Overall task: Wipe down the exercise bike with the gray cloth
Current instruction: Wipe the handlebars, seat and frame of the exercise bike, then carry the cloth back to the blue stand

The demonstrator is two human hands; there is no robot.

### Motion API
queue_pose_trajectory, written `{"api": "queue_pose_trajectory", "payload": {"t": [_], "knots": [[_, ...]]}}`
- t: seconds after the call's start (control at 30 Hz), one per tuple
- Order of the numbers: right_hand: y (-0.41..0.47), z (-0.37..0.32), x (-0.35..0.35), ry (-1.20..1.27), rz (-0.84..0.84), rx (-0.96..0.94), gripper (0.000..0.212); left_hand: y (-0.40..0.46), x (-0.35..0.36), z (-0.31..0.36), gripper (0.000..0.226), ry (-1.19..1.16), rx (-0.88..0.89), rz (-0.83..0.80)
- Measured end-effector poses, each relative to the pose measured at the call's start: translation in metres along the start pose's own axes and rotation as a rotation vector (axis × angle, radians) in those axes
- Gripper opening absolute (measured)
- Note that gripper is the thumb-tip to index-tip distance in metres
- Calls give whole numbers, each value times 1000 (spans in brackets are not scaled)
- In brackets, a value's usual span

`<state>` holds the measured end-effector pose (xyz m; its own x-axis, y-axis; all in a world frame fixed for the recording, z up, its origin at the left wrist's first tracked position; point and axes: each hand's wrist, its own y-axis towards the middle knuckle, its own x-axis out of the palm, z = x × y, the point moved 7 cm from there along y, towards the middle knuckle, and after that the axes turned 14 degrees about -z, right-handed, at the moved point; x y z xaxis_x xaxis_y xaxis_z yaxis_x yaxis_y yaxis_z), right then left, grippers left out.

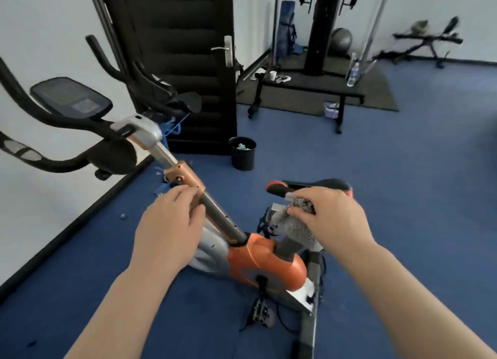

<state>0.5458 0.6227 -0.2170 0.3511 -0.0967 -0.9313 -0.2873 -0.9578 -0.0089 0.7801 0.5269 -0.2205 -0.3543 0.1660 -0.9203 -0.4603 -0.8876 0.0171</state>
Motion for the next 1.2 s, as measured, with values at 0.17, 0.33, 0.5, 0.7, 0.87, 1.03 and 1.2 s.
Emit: {"api": "queue_pose_trajectory", "payload": {"t": [0.17, 0.33, 0.5, 0.7, 0.87, 1.03, 1.2], "knots": [[-50, 109, -37, -46, 20, 134, 19, 6, 54, 109, 41, 10, 108, -50], [-89, 220, -65, -75, -40, 138, 19, -3, 125, 229, 40, 1, 163, -41], [-114, 324, -93, -151, -137, 153, 17, -14, 196, 337, 33, -70, 142, -98], [-104, 394, -117, -142, -197, 112, 18, -4, 226, 402, 35, -77, 98, -103], [-53, 425, -129, -92, -171, 39, 16, 43, 235, 425, 36, -55, 60, -70], [20, 451, -134, -111, -209, -28, 17, 116, 251, 447, 38, -74, 22, -30], [99, 484, -155, -142, -242, -37, 19, 195, 261, 469, 38, -83, -3, -45]]}}
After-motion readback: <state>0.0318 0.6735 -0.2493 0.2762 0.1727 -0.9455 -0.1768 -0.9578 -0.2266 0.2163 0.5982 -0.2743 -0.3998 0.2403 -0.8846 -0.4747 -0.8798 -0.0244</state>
